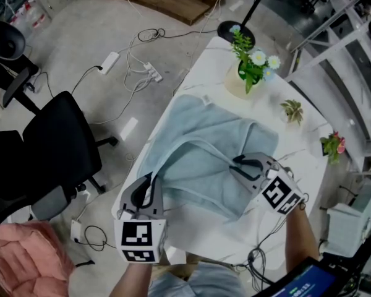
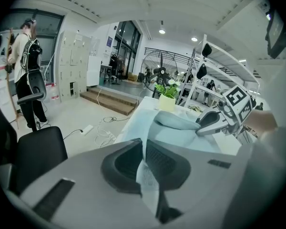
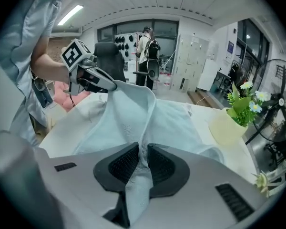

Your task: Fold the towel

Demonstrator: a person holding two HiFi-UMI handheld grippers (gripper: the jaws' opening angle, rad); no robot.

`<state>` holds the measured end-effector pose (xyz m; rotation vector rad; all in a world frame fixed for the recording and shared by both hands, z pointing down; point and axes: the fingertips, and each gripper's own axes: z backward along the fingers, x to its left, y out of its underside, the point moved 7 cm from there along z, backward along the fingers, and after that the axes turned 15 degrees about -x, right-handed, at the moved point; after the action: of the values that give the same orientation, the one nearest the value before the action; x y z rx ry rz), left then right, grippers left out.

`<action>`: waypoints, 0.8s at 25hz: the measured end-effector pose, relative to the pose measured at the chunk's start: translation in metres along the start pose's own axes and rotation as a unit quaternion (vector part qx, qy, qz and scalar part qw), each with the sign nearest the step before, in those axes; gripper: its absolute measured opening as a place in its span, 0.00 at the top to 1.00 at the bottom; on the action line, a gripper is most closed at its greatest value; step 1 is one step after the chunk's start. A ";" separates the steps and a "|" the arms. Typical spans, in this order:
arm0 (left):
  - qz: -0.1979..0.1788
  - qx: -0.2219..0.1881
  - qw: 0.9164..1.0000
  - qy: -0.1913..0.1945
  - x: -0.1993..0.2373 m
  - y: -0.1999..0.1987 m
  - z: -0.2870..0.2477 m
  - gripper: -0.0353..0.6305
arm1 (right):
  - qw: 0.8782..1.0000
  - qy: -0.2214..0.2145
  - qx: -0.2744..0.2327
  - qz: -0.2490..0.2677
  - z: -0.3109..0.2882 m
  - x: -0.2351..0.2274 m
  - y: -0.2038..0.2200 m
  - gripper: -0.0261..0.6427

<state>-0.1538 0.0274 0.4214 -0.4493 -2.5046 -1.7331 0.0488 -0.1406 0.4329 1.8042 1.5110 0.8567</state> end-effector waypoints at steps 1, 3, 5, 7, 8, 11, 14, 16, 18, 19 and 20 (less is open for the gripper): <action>0.000 0.000 1.000 -0.001 0.000 0.000 0.000 0.91 | 1.000 0.002 0.001 0.001 0.000 0.000 0.001 0.84; 0.000 0.000 1.000 -0.001 -0.001 0.001 0.000 0.91 | 1.000 0.007 0.003 0.009 0.000 0.000 0.003 0.84; -0.002 0.000 1.000 0.000 -0.002 0.002 0.000 0.91 | 1.000 0.007 -0.003 0.015 0.001 0.000 0.004 0.88; -0.003 -0.001 1.000 0.000 -0.003 0.002 0.001 0.91 | 1.000 0.000 -0.023 0.007 0.006 -0.001 -0.001 0.87; -0.003 -0.002 1.000 -0.001 -0.002 0.002 0.001 0.91 | 0.999 -0.003 -0.037 -0.002 0.009 -0.003 -0.004 0.87; -0.003 -0.003 1.000 -0.003 -0.002 0.003 0.003 0.91 | 0.997 0.005 -0.070 -0.023 0.023 -0.012 -0.012 0.92; -0.004 -0.007 1.000 0.001 -0.006 0.001 0.003 0.91 | 0.996 0.034 -0.074 -0.021 0.037 -0.026 -0.018 0.92; -0.004 -0.008 1.000 0.006 -0.011 -0.001 0.006 0.91 | 0.996 0.060 -0.072 -0.006 0.044 -0.035 -0.023 0.92; -0.002 -0.008 1.000 0.011 -0.017 -0.004 0.011 0.91 | 0.993 0.093 -0.078 0.005 0.050 -0.046 -0.035 0.92; 0.000 -0.008 1.000 0.014 -0.019 -0.005 0.015 0.91 | 0.990 0.111 -0.082 0.012 0.053 -0.052 -0.043 0.92; 0.003 -0.009 1.000 0.018 -0.022 -0.007 0.018 0.91 | 0.988 0.129 -0.086 0.020 0.055 -0.059 -0.052 0.92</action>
<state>-0.1327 0.0373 0.4036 -0.4218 -2.4629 -1.7467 0.0548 -0.1947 0.3539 1.6514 1.5090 1.2413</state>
